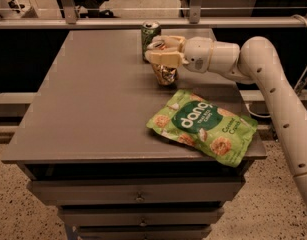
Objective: Place orange can upright
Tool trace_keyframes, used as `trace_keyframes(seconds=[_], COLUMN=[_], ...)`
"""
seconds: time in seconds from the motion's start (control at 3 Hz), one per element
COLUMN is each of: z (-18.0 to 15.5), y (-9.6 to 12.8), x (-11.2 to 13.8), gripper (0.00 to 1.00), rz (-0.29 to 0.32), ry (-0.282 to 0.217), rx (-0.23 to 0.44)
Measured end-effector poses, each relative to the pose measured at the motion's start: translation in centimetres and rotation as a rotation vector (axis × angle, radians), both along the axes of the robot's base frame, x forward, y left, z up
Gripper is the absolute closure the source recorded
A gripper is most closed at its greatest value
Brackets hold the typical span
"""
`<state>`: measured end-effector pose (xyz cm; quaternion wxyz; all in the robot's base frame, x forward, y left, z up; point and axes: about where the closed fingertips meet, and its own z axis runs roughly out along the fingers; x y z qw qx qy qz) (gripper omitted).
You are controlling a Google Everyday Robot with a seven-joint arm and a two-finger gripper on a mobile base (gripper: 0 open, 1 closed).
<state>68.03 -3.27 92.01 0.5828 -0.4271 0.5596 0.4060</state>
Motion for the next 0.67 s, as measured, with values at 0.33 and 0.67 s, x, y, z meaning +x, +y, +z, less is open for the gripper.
trace_keyframes(seconds=[0.33,0.67], z=[-0.26,-0.39], y=[-2.15,-2.84], x=[0.18,0.10], gripper=[1.00,0.82], rz=[0.027,0.048], ry=[-0.020,-0.034], rx=[0.030,0.052])
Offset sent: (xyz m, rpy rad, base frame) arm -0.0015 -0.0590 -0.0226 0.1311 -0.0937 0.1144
